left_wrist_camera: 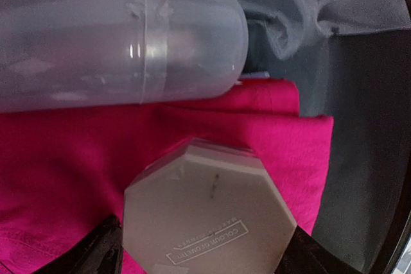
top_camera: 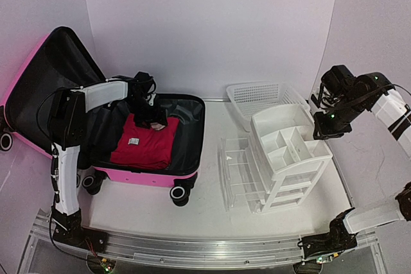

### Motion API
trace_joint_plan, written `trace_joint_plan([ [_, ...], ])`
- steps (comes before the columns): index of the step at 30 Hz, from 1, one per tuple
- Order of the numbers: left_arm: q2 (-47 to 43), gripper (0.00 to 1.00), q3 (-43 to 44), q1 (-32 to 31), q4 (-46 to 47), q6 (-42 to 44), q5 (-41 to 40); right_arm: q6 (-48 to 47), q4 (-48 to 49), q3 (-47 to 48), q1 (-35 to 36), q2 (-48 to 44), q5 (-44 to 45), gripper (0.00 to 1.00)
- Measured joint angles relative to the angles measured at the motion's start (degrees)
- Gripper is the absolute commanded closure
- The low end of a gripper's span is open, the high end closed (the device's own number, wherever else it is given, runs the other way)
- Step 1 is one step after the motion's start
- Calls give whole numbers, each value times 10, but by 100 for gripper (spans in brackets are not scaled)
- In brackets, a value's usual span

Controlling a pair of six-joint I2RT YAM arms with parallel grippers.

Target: Open, take out, and arrange the luggage

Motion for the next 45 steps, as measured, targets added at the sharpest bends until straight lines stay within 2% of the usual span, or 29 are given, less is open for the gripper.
trace_joint_plan([
  [9, 6, 50, 15, 0, 1, 10, -2, 1, 0, 0, 0, 0, -6, 78],
  [13, -7, 51, 2, -5, 3, 17, -7, 2, 0, 0, 0, 0, -7, 78],
  [17, -69, 51, -45, -29, -1, 27, -31, 2, 0, 0, 0, 0, -7, 78],
  [20, -150, 51, -87, -89, 16, 47, -52, 2, 0, 0, 0, 0, -9, 78],
  [25, -287, 52, -181, -252, 106, 62, -41, 2, 1, 0, 0, 0, -12, 79],
  [27, -311, 52, -199, -313, 138, 62, -31, 2, 1, 0, 0, 0, -13, 79],
  [31, -290, 52, -200, -392, 192, 64, -28, 2, 1, -1, 0, 0, -19, 79],
  [34, -235, 52, -170, -430, 205, 75, -33, 3, 1, -2, 0, 0, -24, 79],
  [41, -118, 51, -111, -464, 198, 116, -71, 3, 0, -2, 0, -2, -27, 79],
  [45, -85, 46, -90, -472, 188, 132, -94, 3, 0, -3, 0, -3, -28, 79],
])
